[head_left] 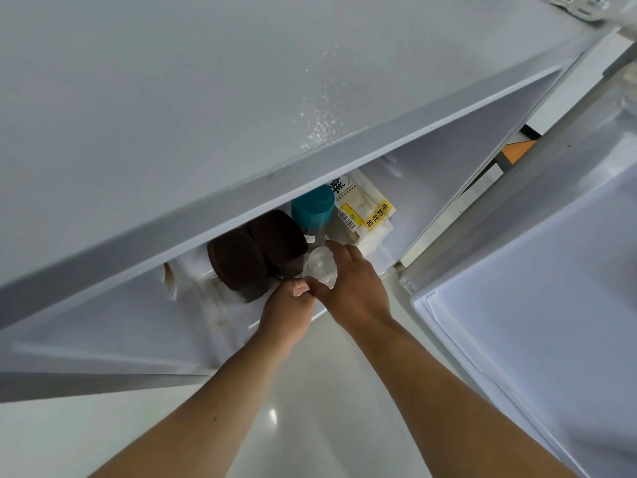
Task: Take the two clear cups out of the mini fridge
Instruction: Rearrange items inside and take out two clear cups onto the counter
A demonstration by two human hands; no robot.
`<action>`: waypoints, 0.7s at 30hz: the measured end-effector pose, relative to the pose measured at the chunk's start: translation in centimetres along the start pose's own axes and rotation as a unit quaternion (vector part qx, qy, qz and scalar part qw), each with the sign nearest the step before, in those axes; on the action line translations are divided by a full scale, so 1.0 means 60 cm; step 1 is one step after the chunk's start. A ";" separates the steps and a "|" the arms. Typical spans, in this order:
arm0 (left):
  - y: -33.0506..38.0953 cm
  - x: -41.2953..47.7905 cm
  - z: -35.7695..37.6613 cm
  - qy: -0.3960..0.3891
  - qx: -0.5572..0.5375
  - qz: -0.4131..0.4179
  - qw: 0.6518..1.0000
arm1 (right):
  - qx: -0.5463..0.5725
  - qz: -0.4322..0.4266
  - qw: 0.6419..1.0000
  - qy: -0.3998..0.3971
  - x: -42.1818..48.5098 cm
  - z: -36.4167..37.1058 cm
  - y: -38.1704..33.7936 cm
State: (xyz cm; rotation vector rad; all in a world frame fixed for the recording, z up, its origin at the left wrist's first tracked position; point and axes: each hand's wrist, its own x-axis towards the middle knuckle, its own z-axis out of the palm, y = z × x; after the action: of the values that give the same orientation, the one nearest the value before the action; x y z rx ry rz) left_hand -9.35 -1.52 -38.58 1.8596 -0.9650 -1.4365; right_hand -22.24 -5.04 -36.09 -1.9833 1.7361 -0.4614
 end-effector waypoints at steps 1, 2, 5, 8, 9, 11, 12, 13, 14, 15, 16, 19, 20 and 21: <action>-0.001 0.000 0.000 -0.005 0.002 0.004 1.000 | -0.002 0.005 1.000 -0.003 0.000 -0.001 0.003; -0.003 -0.002 0.000 -0.007 0.009 0.009 1.000 | -0.002 0.012 1.000 -0.002 0.000 -0.002 0.007; -0.007 -0.008 -0.005 0.028 0.111 0.053 0.992 | 0.011 0.020 1.000 0.015 -0.003 -0.006 0.017; -0.005 -0.013 -0.007 0.058 0.187 0.102 0.975 | 0.037 0.023 0.998 0.045 -0.014 -0.015 0.028; -0.004 -0.014 -0.006 0.064 0.203 0.114 0.970 | 0.045 0.024 0.997 0.053 -0.020 -0.018 0.031; -0.001 -0.016 -0.003 0.073 0.232 0.136 0.960 | 0.045 0.022 0.997 0.063 -0.033 -0.023 0.039; 0.001 -0.017 -0.002 0.077 0.243 0.144 0.956 | 0.042 0.017 0.997 0.065 -0.040 -0.024 0.043; 0.003 -0.017 0.001 0.081 0.254 0.151 0.952 | 0.039 0.012 0.997 0.068 -0.047 -0.025 0.046; 0.005 -0.017 0.003 0.085 0.264 0.159 0.948 | 0.040 0.008 0.996 0.073 -0.053 -0.027 0.050; 0.007 -0.017 0.006 0.088 0.277 0.168 0.942 | 0.042 0.009 0.996 0.077 -0.059 -0.029 0.053; 0.008 -0.016 0.009 0.090 0.293 0.177 0.935 | 0.043 0.013 0.996 0.081 -0.065 -0.030 0.057; 0.009 -0.012 0.018 0.093 0.371 0.213 0.899 | 0.028 0.038 0.994 0.094 -0.082 -0.033 0.068; 0.010 -0.011 0.020 0.093 0.395 0.224 0.886 | 0.027 0.047 0.994 0.098 -0.088 -0.034 0.071; 0.013 -0.009 0.021 0.092 0.416 0.232 0.874 | 0.027 0.054 0.993 0.101 -0.093 -0.035 0.074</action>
State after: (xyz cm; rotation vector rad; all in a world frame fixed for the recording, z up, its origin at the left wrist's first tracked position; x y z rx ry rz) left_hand -10.80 -1.54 -37.97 2.0377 -1.9720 -0.5476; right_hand -27.91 -0.19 -36.46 -1.8473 1.9205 -0.6849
